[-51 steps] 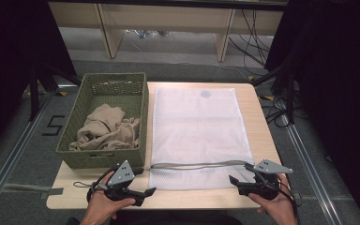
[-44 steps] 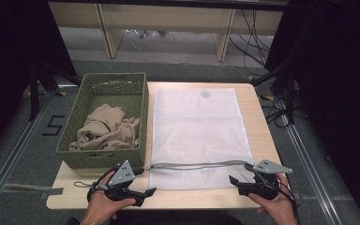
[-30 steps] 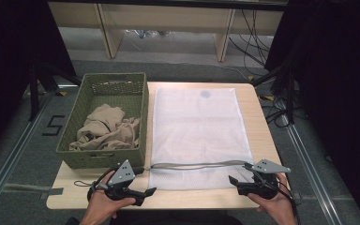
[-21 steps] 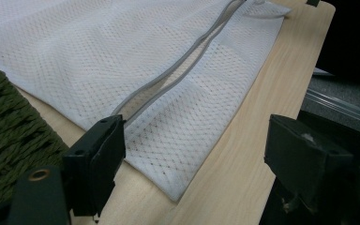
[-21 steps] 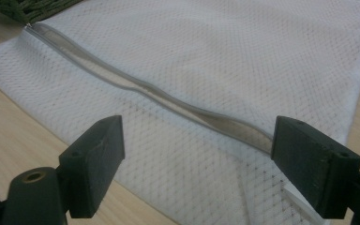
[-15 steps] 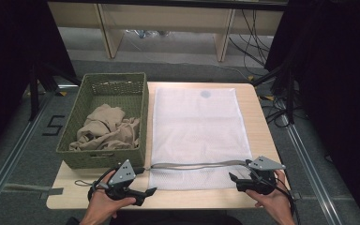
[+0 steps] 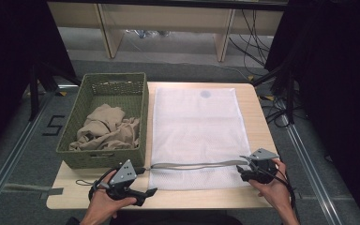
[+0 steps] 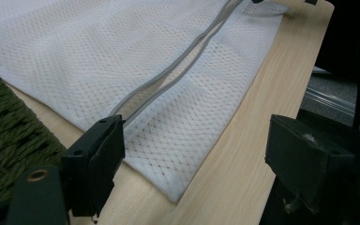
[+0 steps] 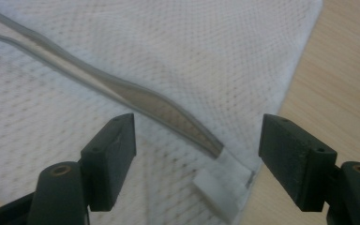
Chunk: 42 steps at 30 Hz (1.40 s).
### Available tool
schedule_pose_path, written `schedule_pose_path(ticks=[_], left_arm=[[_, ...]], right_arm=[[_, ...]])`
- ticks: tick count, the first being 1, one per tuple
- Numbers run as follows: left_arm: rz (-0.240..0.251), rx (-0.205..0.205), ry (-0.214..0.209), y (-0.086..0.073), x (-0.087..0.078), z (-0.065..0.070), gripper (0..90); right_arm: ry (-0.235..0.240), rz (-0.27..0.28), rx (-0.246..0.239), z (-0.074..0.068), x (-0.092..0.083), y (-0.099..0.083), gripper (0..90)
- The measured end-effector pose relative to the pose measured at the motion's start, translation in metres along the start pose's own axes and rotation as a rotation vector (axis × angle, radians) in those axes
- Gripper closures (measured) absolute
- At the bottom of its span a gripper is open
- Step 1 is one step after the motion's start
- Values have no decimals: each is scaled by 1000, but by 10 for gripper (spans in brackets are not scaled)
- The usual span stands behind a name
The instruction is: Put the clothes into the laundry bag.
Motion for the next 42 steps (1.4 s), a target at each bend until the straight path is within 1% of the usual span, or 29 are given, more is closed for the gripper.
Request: schedule_pose_path(ticks=[3,4,5,6,8,9,10,13,14,16,18,19,21,24,25,27,28,29,30,31,32,34,35,37,38,39,40,41,42], left_arm=[[21,-12,-16,2,1,2,200],[31,-15,-20,2,2,2,200],[31,-15,-20,2,2,2,200],[14,-5,-12,1,0,1,200],[27,-12,-18,2,1,2,200],[25,-11,-18,2,1,1,200],[11,-5,-13,1,0,1,200],[22,-12,-18,2,1,1,200],[15,-9,-16,1,1,1,200],[14,-15,-21,1,1,1,200],[21,-21,-16,2,1,1,200],[7,-10,-15,1,1,0,200],[7,-20,-11,1,1,0,200],[-2,-11,-5,0,0,-1,200],[5,-13,-2,0,0,-1,200],[18,-17,-14,1,1,-1,200],[18,-17,-14,1,1,-1,200],[18,-18,-14,1,1,0,200],[14,-17,-17,1,1,0,201],[10,-16,-20,1,1,0,201],[10,-16,-20,1,1,0,201],[16,-10,-18,1,0,-1,201],[11,-13,-18,1,0,-1,204],[9,-14,-9,1,-1,-2,207],[11,-16,-17,1,-1,-2,207],[12,-16,-14,1,-1,-2,207],[12,-15,-16,1,-1,-2,207],[12,-15,-17,1,-1,-2,207],[12,-15,-17,1,-1,-2,207]], right_arm=[[-37,-23,-56,6,8,3,332],[-40,-38,-50,7,10,3,336],[-44,-51,-66,8,12,4,342],[-58,-43,-103,10,15,6,347],[-58,-66,-82,8,18,7,348],[-68,-65,-120,10,20,10,354],[-74,-77,-124,8,22,10,362],[-78,-98,-168,4,25,12,362],[-72,-109,-177,2,25,12,362],[-92,-112,-211,0,26,14,359],[-100,-110,-217,0,27,15,359],[-104,-126,-209,0,29,17,359],[-108,-108,-204,0,32,21,370],[-95,-101,-219,-5,36,29,408],[-88,-100,-239,-8,38,32,426],[-63,-103,-250,-16,42,38,471],[-63,-103,-250,-16,42,38,471],[-59,-99,-268,-19,43,41,481],[-37,-81,-301,-28,45,50,531],[-21,-72,-307,-32,47,53,544],[0,-67,-299,-36,48,56,555],[18,-70,-302,-44,52,61,556],[20,-53,-331,-45,54,65,545],[55,-55,-303,-51,55,68,575],[61,-55,-309,-54,57,70,599],[73,-45,-333,-54,58,73,628],[83,-46,-309,-57,58,74,655],[92,-41,-307,-59,57,76,679],[85,-27,-310,-58,57,78,705]])
Point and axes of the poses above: each handheld gripper's, and its own axes: x roughly forward along the jaws, y roughly out of its top, z roughly to its right, the point moved 8 cm from there along x, roughly forward along the jaws, and after that the axes turned 10 degrees about -z, right-handed, at the moved point
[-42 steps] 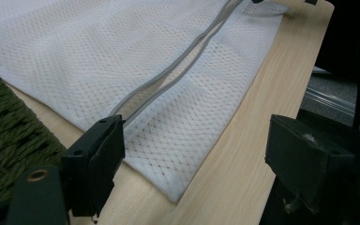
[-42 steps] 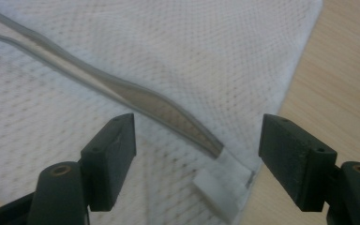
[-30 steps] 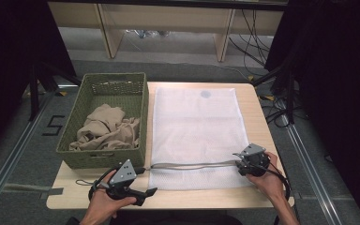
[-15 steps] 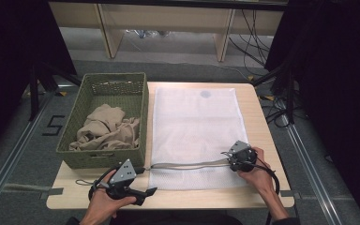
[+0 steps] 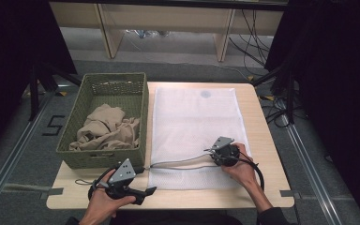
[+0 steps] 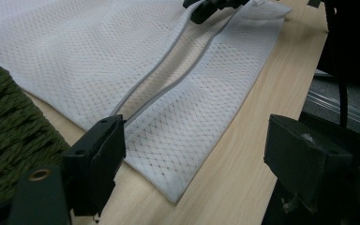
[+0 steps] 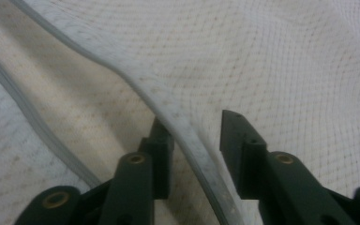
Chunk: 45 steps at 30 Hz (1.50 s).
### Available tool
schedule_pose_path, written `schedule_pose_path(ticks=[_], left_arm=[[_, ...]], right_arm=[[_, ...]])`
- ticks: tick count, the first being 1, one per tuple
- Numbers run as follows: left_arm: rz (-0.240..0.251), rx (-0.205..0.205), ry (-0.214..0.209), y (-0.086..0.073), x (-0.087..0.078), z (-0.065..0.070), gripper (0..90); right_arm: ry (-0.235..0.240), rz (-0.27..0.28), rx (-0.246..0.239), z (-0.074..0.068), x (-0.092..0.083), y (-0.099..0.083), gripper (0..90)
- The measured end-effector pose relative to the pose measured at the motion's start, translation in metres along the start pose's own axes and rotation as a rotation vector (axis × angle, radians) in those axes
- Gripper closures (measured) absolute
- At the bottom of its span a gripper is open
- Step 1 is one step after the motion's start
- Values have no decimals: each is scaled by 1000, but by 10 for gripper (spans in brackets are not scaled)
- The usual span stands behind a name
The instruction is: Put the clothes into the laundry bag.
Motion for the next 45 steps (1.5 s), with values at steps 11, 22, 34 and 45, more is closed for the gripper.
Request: schedule_pose_path(ticks=[11,22,34,45], left_arm=[[-6,13,23,-1,-1,-3,207],[75,-75,5,10,-15,-14,214],[98,-117,162,41,-71,-65,215],[-126,-127,340,48,-85,-148,192]], right_arm=[[-2,49,11,0,-3,13,832],[20,124,21,7,-21,28,889],[0,165,7,13,-36,36,891],[-7,192,20,24,-51,44,895]])
Point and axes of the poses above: each handheld gripper's, and its own axes: x roughly forward along the jaws, y roughly out of its top, z roughly to its right, the point moved 8 cm from there along x, roughly forward along the jaws, and after that the axes turned 10 degrees about -z, right-handed, at the moved point
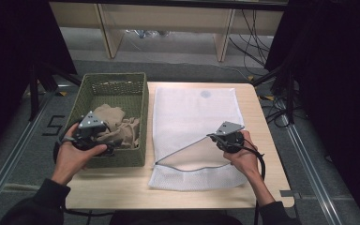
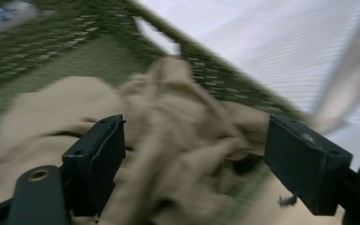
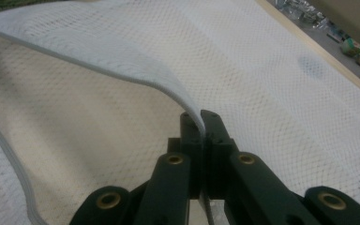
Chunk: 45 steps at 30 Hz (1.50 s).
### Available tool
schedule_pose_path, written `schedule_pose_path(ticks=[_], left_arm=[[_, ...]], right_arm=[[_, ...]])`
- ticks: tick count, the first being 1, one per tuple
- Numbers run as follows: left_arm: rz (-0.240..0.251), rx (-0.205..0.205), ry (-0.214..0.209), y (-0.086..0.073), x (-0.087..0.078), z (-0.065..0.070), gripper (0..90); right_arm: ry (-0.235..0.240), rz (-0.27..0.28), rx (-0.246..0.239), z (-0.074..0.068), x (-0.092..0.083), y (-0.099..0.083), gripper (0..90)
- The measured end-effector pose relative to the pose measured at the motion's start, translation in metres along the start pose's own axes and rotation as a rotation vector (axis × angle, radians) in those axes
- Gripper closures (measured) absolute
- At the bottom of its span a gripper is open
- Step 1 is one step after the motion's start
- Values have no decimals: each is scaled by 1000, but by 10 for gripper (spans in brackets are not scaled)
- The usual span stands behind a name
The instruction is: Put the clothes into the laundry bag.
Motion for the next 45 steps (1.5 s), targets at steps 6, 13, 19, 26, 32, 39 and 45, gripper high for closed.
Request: schedule_pose_path(ticks=[6,13,19,26,32,39,45], left_arm=[[-99,37,-10,7,20,-30,181],[-107,29,-72,9,46,-38,186],[-141,122,-139,10,56,-36,161],[-323,214,-162,-5,77,-34,155],[-380,149,-184,-14,107,-38,226],[-288,-45,63,2,118,-67,662],[-289,-84,14,5,117,-67,543]], right_arm=[[5,-5,18,4,-3,4,893],[19,-15,29,2,-3,4,893],[24,-17,12,2,0,3,892],[30,-27,10,-1,1,3,891],[31,-35,12,-2,1,2,892],[30,-34,12,-2,2,2,893],[34,-44,7,-1,3,0,893]])
Point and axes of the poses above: each handheld gripper's, and its own axes: x roughly forward along the jaws, y roughly out of its top, z roughly to its right, the point moved 8 cm from there along x, roughly forward along the jaws, and after that the axes turned 10 degrees about -z, right-handed, at the moved point
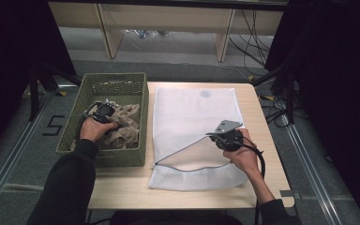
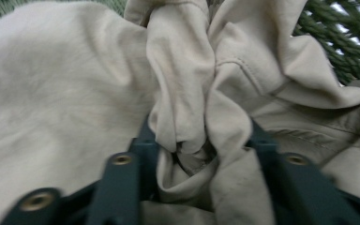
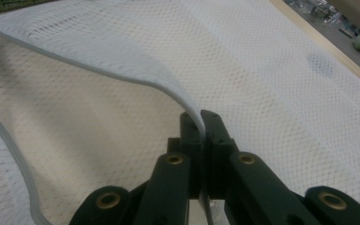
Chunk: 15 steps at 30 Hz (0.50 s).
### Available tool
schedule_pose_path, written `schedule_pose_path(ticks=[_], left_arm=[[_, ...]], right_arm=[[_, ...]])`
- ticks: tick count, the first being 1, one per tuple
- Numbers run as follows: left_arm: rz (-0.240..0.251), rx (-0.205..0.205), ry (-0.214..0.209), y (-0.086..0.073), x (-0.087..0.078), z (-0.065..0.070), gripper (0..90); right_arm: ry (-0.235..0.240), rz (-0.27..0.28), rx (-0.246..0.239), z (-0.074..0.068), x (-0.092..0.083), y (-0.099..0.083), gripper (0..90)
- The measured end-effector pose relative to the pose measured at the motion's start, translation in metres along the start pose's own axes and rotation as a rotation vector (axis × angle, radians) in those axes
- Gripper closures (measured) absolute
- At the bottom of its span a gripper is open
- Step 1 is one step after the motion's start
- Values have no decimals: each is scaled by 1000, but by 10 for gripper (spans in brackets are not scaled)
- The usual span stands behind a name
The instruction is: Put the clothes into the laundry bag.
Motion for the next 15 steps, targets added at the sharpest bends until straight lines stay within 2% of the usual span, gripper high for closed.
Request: schedule_pose_path(ticks=[1,3,4,5,6,7,8,10,11,12,14,15], left_arm=[[13,2,-27,0,-3,3,489],[11,11,-107,-2,-12,6,367],[33,-6,-126,-1,-16,7,325],[46,-6,-156,-1,-24,9,282],[38,-3,-176,-3,-28,11,226],[31,33,-210,-6,-34,15,197],[16,95,-219,-10,-38,16,186],[21,106,-229,-11,-40,20,158],[-16,173,-218,-17,-39,21,156],[-20,195,-209,-19,-36,22,153],[-58,212,-200,-22,-27,23,152],[-66,228,-190,-24,-22,24,145]], right_arm=[[-6,3,-5,0,1,0,893],[-4,-1,1,1,1,-1,893],[-4,-4,-1,1,2,-1,893],[-2,-8,-2,1,2,-2,893],[-5,-6,-3,0,2,-2,893],[-7,-5,-4,0,2,-1,893],[-7,-5,-4,0,2,-1,893],[-4,-9,-8,0,2,-1,893],[-5,-12,-6,-1,2,-1,893],[-5,-11,-6,-1,3,-1,893],[-4,-11,-6,-1,3,-1,893],[-5,-9,-21,-1,3,-1,893]])
Point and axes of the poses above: each handheld gripper's, and its own axes: x roughly forward along the jaws, y roughly out of its top, z roughly to its right, the point moved 8 cm from there along x, roughly forward along the jaws, and after that the axes turned 10 degrees about -z, right-handed, at the moved point
